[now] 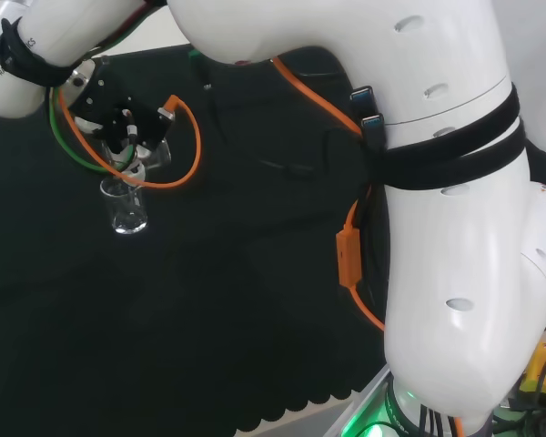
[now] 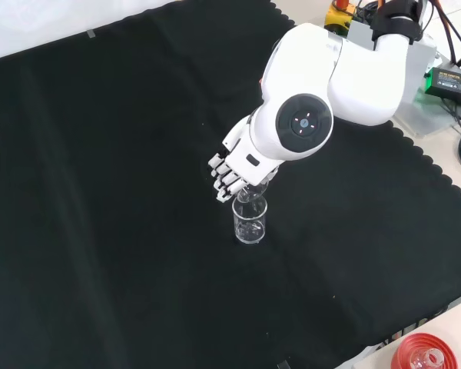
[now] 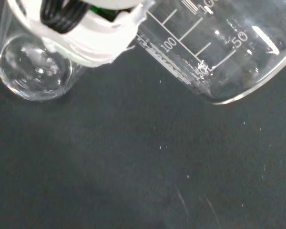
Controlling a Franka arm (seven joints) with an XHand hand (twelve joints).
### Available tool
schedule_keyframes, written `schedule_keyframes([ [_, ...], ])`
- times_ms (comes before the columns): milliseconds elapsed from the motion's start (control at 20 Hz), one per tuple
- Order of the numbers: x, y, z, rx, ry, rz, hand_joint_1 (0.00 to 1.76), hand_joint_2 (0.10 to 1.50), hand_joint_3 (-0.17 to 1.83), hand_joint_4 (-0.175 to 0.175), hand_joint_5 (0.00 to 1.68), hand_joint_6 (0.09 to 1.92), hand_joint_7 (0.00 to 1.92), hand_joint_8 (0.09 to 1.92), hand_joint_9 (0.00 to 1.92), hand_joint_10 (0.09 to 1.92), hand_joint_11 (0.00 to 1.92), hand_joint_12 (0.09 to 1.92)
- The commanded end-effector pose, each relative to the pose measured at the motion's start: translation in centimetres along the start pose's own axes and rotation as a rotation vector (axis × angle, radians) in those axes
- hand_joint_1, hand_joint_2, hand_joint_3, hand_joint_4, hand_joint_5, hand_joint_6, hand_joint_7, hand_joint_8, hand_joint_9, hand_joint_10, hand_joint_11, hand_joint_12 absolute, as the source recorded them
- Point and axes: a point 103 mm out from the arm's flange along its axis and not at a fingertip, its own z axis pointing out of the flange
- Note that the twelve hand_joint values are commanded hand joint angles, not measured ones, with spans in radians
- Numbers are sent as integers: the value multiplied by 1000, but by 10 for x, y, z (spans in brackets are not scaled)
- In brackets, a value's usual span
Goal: Pour the water from the handheld beaker into the one on the table.
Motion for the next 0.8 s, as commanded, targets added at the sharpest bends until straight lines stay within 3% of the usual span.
schedule_keyframes([
  [50,-2,-2,4,3,2,-2,1424,1006,-175,-175,1469,109,1572,87,1445,213,1102,893],
  [800,-2,-3,2,4,6,1,1424,1005,-175,-175,1469,110,1572,87,1447,208,1102,892],
])
